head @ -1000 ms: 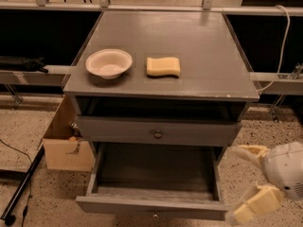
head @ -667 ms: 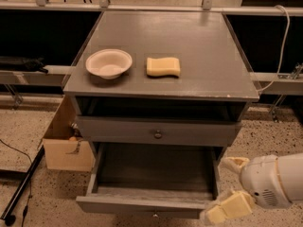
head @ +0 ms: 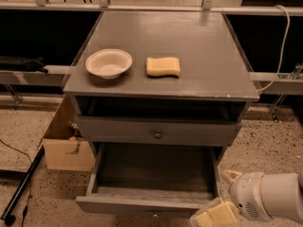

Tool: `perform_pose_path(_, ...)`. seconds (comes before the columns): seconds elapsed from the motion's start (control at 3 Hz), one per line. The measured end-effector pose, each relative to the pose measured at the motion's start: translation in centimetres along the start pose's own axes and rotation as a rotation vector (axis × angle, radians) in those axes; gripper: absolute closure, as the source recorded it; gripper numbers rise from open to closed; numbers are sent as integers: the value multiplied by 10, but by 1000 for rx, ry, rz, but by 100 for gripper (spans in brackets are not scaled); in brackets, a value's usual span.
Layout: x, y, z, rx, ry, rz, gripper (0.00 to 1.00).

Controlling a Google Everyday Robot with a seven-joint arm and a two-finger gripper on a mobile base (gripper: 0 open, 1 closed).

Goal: Close middle drawer

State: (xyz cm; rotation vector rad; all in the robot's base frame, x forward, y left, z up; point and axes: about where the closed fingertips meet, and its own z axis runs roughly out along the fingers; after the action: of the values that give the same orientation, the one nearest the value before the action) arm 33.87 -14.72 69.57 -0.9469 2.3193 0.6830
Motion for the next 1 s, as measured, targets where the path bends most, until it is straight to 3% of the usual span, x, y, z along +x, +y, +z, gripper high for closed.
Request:
perform_pose_path(0.33,26,-22,3,63,-41,2,0)
perform_pose_path(1.0,19,-20,-3,54,-58,-18,0)
